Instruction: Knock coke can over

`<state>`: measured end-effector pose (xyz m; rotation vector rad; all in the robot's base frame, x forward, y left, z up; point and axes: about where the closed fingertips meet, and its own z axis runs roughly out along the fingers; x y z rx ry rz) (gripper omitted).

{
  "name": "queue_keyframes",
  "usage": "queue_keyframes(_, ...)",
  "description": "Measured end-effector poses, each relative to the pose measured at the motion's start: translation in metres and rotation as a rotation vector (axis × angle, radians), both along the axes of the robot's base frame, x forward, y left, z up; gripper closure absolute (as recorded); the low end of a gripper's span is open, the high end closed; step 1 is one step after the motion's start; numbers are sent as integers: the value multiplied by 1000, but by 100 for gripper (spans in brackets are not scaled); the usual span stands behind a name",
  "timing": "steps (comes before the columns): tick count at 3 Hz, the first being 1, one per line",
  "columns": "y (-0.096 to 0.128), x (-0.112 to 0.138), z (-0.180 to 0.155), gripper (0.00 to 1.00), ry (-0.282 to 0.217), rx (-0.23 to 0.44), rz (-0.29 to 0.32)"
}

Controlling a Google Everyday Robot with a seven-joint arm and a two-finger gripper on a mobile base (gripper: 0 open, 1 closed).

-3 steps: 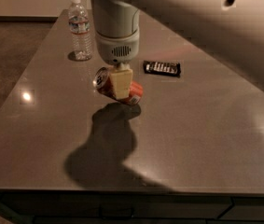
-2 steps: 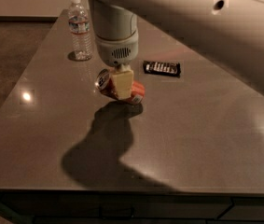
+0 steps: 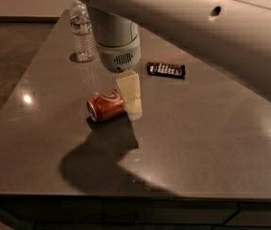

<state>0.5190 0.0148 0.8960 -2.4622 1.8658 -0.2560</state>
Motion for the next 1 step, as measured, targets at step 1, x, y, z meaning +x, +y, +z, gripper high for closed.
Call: queue_keyframes(1, 0, 0, 0, 0, 0, 0, 0)
